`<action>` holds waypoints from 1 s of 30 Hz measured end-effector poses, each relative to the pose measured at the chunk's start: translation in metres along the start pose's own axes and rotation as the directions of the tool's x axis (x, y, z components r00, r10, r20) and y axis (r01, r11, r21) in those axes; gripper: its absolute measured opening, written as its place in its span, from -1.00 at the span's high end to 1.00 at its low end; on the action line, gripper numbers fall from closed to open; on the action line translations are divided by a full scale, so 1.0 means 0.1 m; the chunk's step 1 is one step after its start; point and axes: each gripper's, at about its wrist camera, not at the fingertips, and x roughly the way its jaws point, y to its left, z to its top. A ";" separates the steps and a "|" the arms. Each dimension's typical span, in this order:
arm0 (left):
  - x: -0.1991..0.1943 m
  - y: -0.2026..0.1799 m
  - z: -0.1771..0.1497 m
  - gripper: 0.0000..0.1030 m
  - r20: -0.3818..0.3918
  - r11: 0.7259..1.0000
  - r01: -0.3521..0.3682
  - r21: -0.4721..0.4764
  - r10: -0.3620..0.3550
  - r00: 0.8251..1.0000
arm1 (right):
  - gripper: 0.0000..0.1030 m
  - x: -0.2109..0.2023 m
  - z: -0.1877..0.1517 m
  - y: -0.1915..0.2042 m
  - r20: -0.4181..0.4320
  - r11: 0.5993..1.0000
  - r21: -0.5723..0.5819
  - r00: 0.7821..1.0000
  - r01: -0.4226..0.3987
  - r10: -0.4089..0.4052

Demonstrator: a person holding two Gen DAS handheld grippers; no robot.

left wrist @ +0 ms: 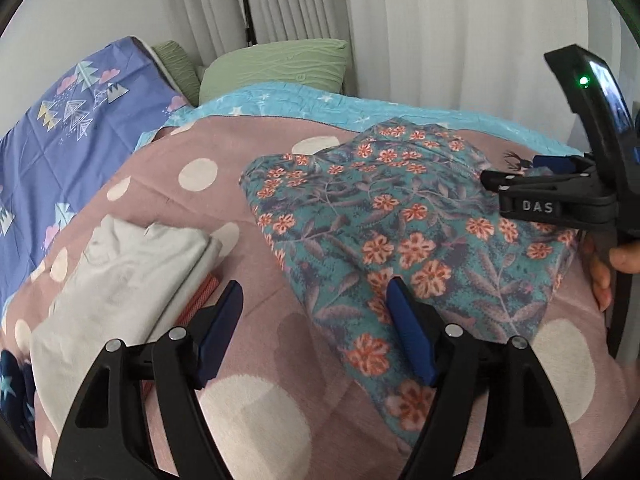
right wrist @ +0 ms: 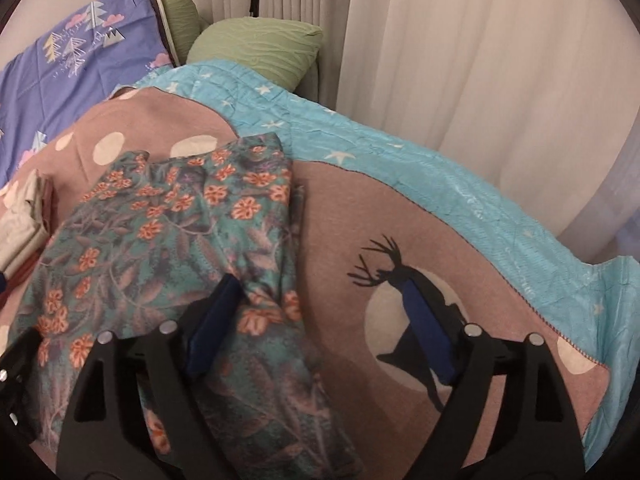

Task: Fold small clothes
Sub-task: 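Lower the folded shirt onto the blanket and open both grippers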

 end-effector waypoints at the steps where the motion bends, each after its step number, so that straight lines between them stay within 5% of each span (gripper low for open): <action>1: -0.04 -0.01 -0.01 -0.46 0.002 1.000 0.002 -0.010 -0.002 1.000 | -0.67 -0.01 0.00 0.00 0.006 1.000 -0.003 1.000 0.009 -0.009; 6: -0.49 -0.03 -0.20 -0.75 0.026 0.997 0.034 -0.063 -0.033 0.999 | -0.67 -0.46 -0.13 0.11 0.108 0.992 -0.064 0.989 0.110 -0.102; 13: -1.36 -0.08 -0.35 -0.97 0.190 0.997 0.027 -0.075 -0.012 0.982 | -0.87 -1.45 -0.68 -0.10 0.187 0.998 -0.050 0.982 -0.025 0.034; 21: -2.30 -0.23 -0.56 -0.97 0.304 0.988 0.052 -0.148 -0.005 0.953 | -0.96 -2.69 -1.26 -0.38 0.339 0.997 0.041 0.940 -0.062 0.045; 30: -3.20 -0.39 -1.11 -0.97 0.338 0.980 0.037 -0.198 0.033 0.941 | -0.96 -3.63 -1.85 -0.35 0.399 0.992 0.056 0.914 -0.113 0.081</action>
